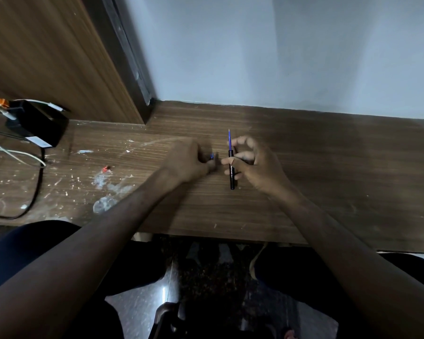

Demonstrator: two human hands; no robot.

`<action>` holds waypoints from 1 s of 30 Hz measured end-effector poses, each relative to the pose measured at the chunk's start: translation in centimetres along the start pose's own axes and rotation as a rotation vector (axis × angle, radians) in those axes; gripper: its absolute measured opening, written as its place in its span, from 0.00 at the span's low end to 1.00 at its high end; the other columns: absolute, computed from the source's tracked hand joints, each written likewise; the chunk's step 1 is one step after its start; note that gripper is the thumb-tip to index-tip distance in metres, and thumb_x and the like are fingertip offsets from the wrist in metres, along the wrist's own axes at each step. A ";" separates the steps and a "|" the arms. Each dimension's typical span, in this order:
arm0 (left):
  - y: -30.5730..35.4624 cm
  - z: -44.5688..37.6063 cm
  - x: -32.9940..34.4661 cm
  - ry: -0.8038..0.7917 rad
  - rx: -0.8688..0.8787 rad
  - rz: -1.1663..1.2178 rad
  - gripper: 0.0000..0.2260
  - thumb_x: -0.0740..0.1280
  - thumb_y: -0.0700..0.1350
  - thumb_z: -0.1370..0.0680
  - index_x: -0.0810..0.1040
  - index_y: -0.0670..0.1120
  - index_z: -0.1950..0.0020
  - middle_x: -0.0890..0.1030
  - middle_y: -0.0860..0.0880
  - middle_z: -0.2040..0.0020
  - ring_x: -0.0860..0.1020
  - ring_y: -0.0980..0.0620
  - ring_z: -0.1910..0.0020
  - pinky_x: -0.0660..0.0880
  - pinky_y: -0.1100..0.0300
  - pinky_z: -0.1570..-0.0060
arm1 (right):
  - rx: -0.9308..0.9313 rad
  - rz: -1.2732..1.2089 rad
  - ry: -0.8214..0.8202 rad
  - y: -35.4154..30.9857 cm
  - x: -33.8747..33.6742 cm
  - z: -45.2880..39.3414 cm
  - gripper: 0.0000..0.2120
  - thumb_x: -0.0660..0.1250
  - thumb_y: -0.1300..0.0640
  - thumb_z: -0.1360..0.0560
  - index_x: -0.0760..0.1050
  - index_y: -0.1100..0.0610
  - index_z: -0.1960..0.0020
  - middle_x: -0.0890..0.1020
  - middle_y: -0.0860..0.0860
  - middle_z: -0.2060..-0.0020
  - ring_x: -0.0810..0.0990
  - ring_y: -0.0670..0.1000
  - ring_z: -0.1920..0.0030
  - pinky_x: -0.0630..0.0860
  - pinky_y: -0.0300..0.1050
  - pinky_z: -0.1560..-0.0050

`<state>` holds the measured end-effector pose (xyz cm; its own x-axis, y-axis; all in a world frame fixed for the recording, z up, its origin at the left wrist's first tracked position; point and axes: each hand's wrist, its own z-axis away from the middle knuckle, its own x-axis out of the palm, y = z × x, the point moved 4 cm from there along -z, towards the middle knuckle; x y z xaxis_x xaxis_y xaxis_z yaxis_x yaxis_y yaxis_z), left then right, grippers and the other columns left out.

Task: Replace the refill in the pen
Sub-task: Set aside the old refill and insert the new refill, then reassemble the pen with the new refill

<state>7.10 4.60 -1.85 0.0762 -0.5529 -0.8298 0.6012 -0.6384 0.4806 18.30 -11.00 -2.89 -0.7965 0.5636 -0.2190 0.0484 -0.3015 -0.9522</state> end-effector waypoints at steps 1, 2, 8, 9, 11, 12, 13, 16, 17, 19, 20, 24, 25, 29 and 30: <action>-0.3 -0.3 -0.2 0.000 -0.023 0.093 0.14 0.74 0.53 0.21 0.87 0.45 0.62 0.86 0.51 0.67 0.83 0.54 0.68 0.75 0.66 0.64 | 0.005 -0.005 0.006 0.0 0.0 0.0 0.13 0.74 0.60 0.21 0.77 0.50 0.39 0.90 0.54 0.52 0.91 0.53 0.57 0.84 0.42 0.61; -0.4 -0.5 -0.3 -0.007 -0.045 0.221 0.14 0.73 0.52 0.20 0.87 0.44 0.61 0.86 0.50 0.68 0.83 0.56 0.70 0.75 0.69 0.65 | 0.013 -0.008 0.009 0.0 0.0 0.0 0.12 0.73 0.61 0.21 0.77 0.51 0.40 0.90 0.54 0.53 0.91 0.52 0.58 0.84 0.41 0.62; 0.0 -1.4 0.1 -0.001 -0.138 0.976 0.11 0.71 0.45 0.17 0.84 0.44 0.59 0.85 0.51 0.66 0.82 0.60 0.68 0.78 0.70 0.67 | 0.039 0.037 -0.018 0.2 0.2 0.0 0.11 0.75 0.60 0.22 0.77 0.51 0.44 0.90 0.54 0.55 0.91 0.54 0.60 0.83 0.41 0.64; 0.1 -1.5 0.1 0.007 -0.129 1.003 0.12 0.71 0.45 0.17 0.84 0.44 0.59 0.85 0.51 0.65 0.82 0.61 0.68 0.78 0.70 0.67 | 0.037 0.054 -0.021 0.2 0.3 -0.1 0.11 0.76 0.60 0.23 0.78 0.52 0.43 0.90 0.54 0.55 0.91 0.53 0.61 0.83 0.41 0.64; 0.0 -1.7 0.1 0.020 -0.118 1.047 0.13 0.71 0.44 0.17 0.85 0.44 0.60 0.86 0.51 0.66 0.81 0.61 0.70 0.78 0.70 0.68 | 0.030 0.070 -0.021 0.2 0.3 -0.1 0.12 0.76 0.61 0.23 0.78 0.55 0.42 0.91 0.54 0.56 0.91 0.53 0.62 0.83 0.41 0.65; -0.1 -1.9 0.2 0.023 -0.113 1.062 0.12 0.71 0.43 0.17 0.84 0.44 0.60 0.86 0.51 0.66 0.81 0.61 0.71 0.77 0.70 0.68 | 0.027 0.075 -0.020 0.2 0.3 0.0 0.12 0.76 0.61 0.23 0.78 0.56 0.42 0.91 0.53 0.56 0.91 0.53 0.62 0.83 0.41 0.65; -0.2 -2.0 0.2 0.022 -0.109 1.074 0.11 0.71 0.42 0.17 0.84 0.44 0.59 0.87 0.51 0.66 0.81 0.61 0.71 0.77 0.70 0.68 | 0.022 0.083 -0.020 0.2 0.4 0.0 0.12 0.76 0.62 0.23 0.78 0.57 0.42 0.91 0.53 0.57 0.90 0.53 0.63 0.83 0.41 0.66; -0.5 -2.4 0.3 0.010 -0.110 1.093 0.08 0.72 0.42 0.18 0.85 0.44 0.57 0.88 0.50 0.63 0.81 0.61 0.71 0.77 0.70 0.69 | 0.007 0.116 -0.019 0.0 0.4 0.1 0.11 0.75 0.62 0.22 0.78 0.59 0.42 0.91 0.53 0.58 0.90 0.54 0.63 0.83 0.41 0.66; -0.6 -2.5 0.4 0.003 -0.115 1.090 0.08 0.72 0.43 0.18 0.85 0.44 0.56 0.88 0.50 0.63 0.81 0.61 0.70 0.77 0.70 0.69 | 0.008 0.120 -0.017 0.0 0.4 0.2 0.11 0.75 0.62 0.22 0.78 0.59 0.42 0.90 0.53 0.58 0.90 0.54 0.63 0.83 0.42 0.66; -0.7 -2.6 0.6 0.001 -0.126 1.093 0.08 0.72 0.43 0.18 0.85 0.44 0.55 0.88 0.50 0.63 0.81 0.61 0.70 0.77 0.70 0.69 | 0.011 0.128 -0.013 -0.1 0.3 0.2 0.10 0.74 0.63 0.21 0.78 0.60 0.42 0.90 0.54 0.58 0.90 0.54 0.63 0.84 0.42 0.66; -0.7 -2.7 0.7 0.006 -0.133 1.102 0.08 0.72 0.43 0.18 0.85 0.43 0.55 0.88 0.51 0.64 0.81 0.61 0.71 0.77 0.70 0.69 | 0.011 0.135 -0.012 -0.2 0.3 0.2 0.10 0.74 0.63 0.21 0.78 0.60 0.41 0.90 0.54 0.58 0.90 0.54 0.63 0.84 0.42 0.66; -0.8 -2.7 0.6 0.021 -0.148 1.135 0.08 0.72 0.44 0.17 0.85 0.41 0.53 0.88 0.51 0.66 0.81 0.62 0.71 0.76 0.71 0.71 | 0.014 0.165 -0.030 -0.4 0.3 0.5 0.10 0.74 0.63 0.21 0.78 0.59 0.41 0.90 0.52 0.58 0.90 0.52 0.64 0.84 0.41 0.65; -0.8 -2.8 0.6 0.024 -0.147 1.141 0.08 0.72 0.44 0.17 0.85 0.41 0.53 0.88 0.51 0.65 0.81 0.62 0.71 0.76 0.71 0.71 | 0.016 0.169 -0.039 -0.4 0.3 0.5 0.10 0.74 0.63 0.21 0.78 0.59 0.41 0.90 0.52 0.58 0.90 0.51 0.64 0.83 0.40 0.66; -0.9 -2.8 0.5 0.019 -0.122 1.080 0.08 0.72 0.44 0.17 0.85 0.43 0.54 0.88 0.51 0.65 0.80 0.62 0.71 0.76 0.70 0.70 | 0.012 0.179 -0.050 -0.3 0.4 0.5 0.08 0.74 0.62 0.21 0.78 0.56 0.43 0.90 0.50 0.59 0.89 0.49 0.65 0.81 0.37 0.67; -0.9 -2.8 0.5 0.012 -0.108 1.038 0.07 0.72 0.44 0.18 0.85 0.44 0.54 0.88 0.51 0.64 0.80 0.61 0.71 0.76 0.69 0.70 | 0.009 0.187 -0.046 -0.3 0.4 0.5 0.08 0.73 0.62 0.21 0.78 0.55 0.44 0.90 0.50 0.59 0.89 0.49 0.65 0.81 0.38 0.67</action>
<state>8.82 6.33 -3.50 0.6038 -0.7967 -0.0261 0.3038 0.1997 0.9316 17.67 -11.03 -2.59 -0.8008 0.4615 -0.3817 0.1928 -0.4047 -0.8939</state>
